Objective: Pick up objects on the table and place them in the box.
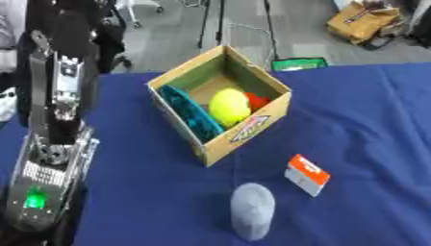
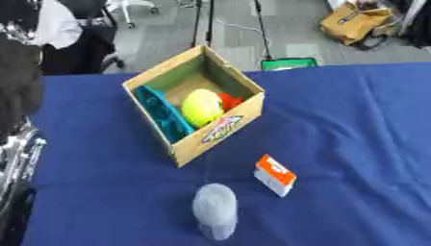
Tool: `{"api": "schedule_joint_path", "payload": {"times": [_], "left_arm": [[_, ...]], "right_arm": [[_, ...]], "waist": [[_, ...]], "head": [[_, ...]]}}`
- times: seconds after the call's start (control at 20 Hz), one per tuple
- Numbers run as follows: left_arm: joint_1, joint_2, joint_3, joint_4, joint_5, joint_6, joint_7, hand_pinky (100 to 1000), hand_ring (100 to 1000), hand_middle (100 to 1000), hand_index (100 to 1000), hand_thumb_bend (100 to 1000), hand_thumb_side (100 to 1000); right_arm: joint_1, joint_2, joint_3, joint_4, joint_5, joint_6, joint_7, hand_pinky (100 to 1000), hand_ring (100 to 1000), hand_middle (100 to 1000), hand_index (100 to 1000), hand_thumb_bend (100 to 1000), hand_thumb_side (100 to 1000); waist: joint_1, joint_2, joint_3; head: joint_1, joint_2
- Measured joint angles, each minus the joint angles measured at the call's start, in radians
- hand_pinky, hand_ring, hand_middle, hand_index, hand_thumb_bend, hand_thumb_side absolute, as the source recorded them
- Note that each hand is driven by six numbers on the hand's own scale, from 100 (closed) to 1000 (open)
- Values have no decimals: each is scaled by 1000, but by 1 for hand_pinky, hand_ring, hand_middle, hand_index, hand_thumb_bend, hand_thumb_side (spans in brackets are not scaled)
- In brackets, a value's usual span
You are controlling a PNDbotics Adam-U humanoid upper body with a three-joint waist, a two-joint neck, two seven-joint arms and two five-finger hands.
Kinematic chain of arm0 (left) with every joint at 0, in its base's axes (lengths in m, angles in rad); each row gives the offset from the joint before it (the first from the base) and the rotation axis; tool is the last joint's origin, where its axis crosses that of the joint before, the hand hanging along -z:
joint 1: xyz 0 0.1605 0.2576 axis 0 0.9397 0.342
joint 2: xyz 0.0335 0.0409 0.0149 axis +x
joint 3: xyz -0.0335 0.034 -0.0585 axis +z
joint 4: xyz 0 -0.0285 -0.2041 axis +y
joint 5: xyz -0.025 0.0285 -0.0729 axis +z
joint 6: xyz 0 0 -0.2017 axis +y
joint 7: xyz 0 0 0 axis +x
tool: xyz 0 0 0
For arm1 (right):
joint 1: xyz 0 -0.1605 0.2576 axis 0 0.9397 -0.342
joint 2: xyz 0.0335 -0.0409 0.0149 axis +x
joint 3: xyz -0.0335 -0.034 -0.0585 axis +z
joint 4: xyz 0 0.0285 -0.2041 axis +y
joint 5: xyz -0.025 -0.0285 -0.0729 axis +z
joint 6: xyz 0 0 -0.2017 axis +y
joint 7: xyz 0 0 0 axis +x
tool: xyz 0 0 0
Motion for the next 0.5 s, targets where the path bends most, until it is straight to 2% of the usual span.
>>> {"api": "schedule_joint_path", "payload": {"times": [0.2, 0.5], "left_arm": [[7, 0, -2, 0, 0, 5, -10, 936, 955, 1000, 1000, 100, 819], [8, -1, -5, 0, 1, 9, -21, 936, 955, 1000, 1000, 100, 820]], "right_arm": [[-34, 0, 36, 0, -1, -6, 82, 903, 904, 870, 928, 225, 1000], [-76, 0, 97, 0, 10, -12, 204, 907, 908, 877, 930, 224, 1000]], "waist": [[-3, -5, -5], [-12, -5, -4]], "head": [[3, 27], [11, 19]]}}
